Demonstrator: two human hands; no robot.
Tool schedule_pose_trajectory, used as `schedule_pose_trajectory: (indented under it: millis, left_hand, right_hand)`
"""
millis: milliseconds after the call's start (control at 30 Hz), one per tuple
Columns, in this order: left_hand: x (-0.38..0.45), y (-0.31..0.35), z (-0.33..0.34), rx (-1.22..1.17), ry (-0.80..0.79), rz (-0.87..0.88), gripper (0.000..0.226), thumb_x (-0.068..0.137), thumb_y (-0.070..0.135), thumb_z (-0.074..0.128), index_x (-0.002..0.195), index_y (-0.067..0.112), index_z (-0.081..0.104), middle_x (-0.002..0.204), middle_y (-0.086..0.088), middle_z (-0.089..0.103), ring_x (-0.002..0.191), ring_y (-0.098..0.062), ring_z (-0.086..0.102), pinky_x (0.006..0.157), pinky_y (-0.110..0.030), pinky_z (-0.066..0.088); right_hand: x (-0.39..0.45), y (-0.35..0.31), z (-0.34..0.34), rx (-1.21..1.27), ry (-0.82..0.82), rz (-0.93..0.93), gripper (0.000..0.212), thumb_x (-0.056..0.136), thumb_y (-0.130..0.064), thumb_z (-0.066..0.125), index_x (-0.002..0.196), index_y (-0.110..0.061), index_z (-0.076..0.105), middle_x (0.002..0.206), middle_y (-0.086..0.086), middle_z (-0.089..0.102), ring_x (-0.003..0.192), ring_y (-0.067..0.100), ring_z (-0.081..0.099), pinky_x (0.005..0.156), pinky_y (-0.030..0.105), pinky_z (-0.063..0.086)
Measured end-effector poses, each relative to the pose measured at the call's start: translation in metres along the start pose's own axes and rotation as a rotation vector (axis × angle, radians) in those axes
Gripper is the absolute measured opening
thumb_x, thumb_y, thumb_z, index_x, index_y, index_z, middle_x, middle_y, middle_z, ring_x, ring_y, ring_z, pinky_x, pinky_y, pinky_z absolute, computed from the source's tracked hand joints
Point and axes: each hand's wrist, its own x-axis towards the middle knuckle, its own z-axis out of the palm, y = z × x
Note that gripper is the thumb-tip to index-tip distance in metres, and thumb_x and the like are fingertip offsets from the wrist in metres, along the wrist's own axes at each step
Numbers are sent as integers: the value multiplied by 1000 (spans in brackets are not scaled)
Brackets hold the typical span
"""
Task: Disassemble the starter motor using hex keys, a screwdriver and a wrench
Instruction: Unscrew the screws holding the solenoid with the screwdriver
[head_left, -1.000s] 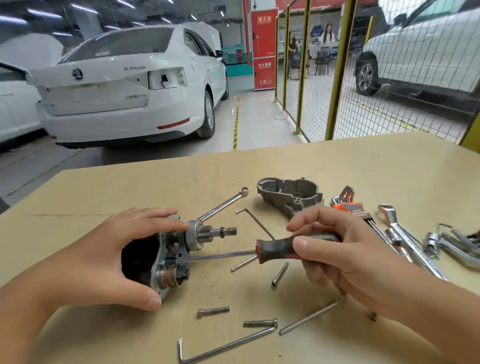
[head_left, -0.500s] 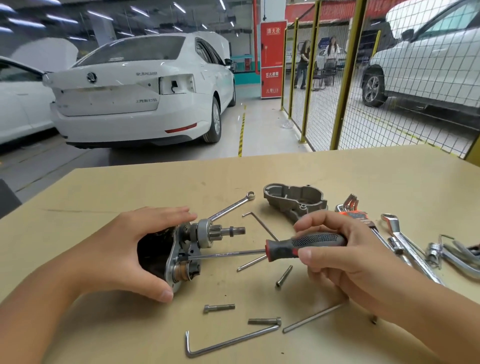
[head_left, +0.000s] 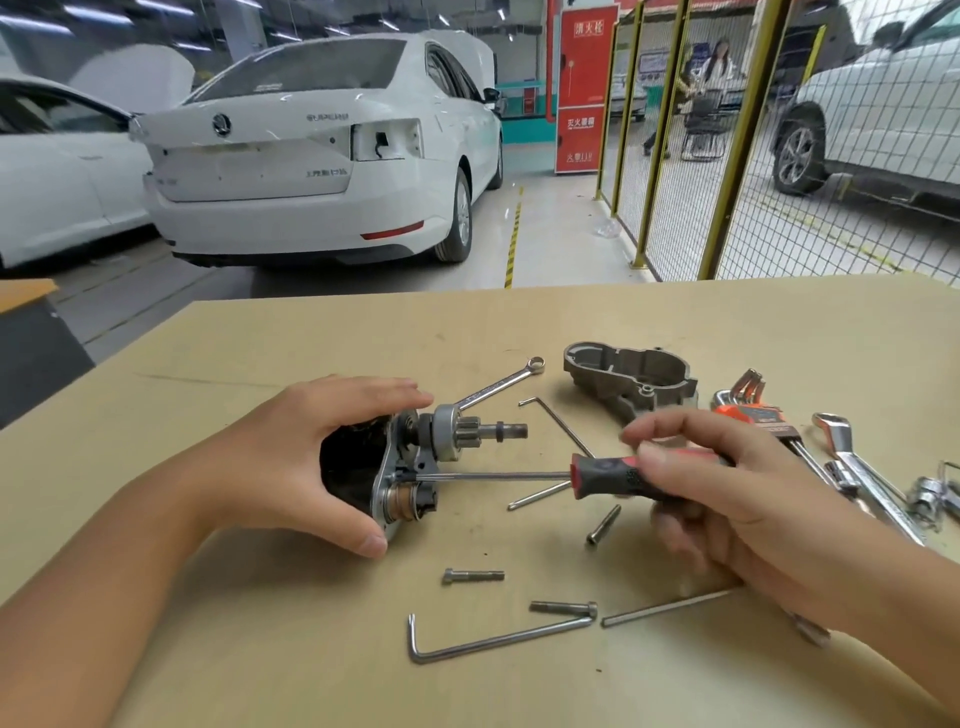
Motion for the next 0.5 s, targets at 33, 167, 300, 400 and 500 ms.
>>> schedule_pose_trajectory:
  millis: [33, 167, 300, 400, 500]
  left_hand:
    - [0, 0, 0, 1, 0, 2, 114, 43, 64, 96, 144, 66, 43, 153, 40, 41, 146, 11, 34, 115, -25, 30]
    - [1, 1, 0, 11, -8, 2, 114, 45, 63, 95, 147, 63, 43, 154, 40, 41, 147, 11, 33, 114, -22, 28]
    - [1, 2, 0, 11, -6, 11, 113, 46, 60, 95, 147, 60, 44, 153, 39, 42, 146, 10, 35, 114, -20, 28]
    - [2, 3, 0, 17, -10, 8, 114, 46, 61, 95, 147, 60, 43, 153, 40, 41, 146, 11, 33, 114, -20, 28]
    - [3, 3, 0, 28, -16, 5, 114, 46, 62, 94, 147, 62, 41, 153, 41, 40, 147, 11, 32, 115, -21, 27]
  right_hand:
    - [0, -1, 1, -36, 26, 19, 39, 71, -45, 87, 97, -20, 73, 77, 23, 67, 44, 24, 50, 39, 26, 41]
    - [2, -3, -5, -52, 7, -29, 39, 65, -30, 87, 98, -17, 71, 76, 20, 66, 43, 22, 47, 39, 24, 37]
    - [-1, 1, -4, -59, -26, -54, 62, 50, -2, 96, 105, -19, 73, 84, 13, 65, 52, 22, 52, 41, 29, 45]
    - [-2, -2, 2, -28, 20, 2, 46, 68, -40, 84, 111, -31, 69, 83, 22, 71, 41, 25, 46, 38, 24, 38]
    - [-1, -6, -1, -56, 56, -28, 43, 70, -47, 76, 110, -33, 68, 77, 24, 68, 38, 23, 42, 43, 23, 34]
